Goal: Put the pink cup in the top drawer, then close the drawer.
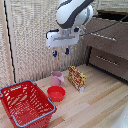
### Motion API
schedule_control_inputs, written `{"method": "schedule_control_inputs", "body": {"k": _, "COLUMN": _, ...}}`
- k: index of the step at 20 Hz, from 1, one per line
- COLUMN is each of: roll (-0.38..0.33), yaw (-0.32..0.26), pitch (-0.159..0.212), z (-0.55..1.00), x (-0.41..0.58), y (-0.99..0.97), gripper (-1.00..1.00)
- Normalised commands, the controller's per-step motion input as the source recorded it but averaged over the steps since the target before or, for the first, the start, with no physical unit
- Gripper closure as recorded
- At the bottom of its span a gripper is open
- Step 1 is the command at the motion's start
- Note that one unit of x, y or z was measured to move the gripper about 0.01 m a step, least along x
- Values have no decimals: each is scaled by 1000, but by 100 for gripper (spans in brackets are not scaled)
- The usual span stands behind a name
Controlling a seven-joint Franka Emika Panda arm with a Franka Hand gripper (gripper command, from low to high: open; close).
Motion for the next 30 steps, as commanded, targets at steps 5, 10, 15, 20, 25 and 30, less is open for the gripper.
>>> {"method": "schedule_control_inputs", "body": {"k": 5, "roll": 0, "yaw": -14, "pitch": 4, "z": -190, "x": 438, "y": -153, "gripper": -100}}
{"method": "schedule_control_inputs", "body": {"k": 10, "roll": 5, "yaw": -18, "pitch": 6, "z": -253, "x": 453, "y": -247, "gripper": -100}}
{"method": "schedule_control_inputs", "body": {"k": 15, "roll": 0, "yaw": -72, "pitch": 8, "z": -259, "x": 119, "y": -228, "gripper": -100}}
{"method": "schedule_control_inputs", "body": {"k": 20, "roll": -2, "yaw": -109, "pitch": 56, "z": -279, "x": 11, "y": -143, "gripper": -100}}
{"method": "schedule_control_inputs", "body": {"k": 25, "roll": -16, "yaw": -93, "pitch": 72, "z": -338, "x": 110, "y": -79, "gripper": -100}}
{"method": "schedule_control_inputs", "body": {"k": 30, "roll": -4, "yaw": -45, "pitch": 43, "z": -361, "x": 227, "y": -117, "gripper": -100}}
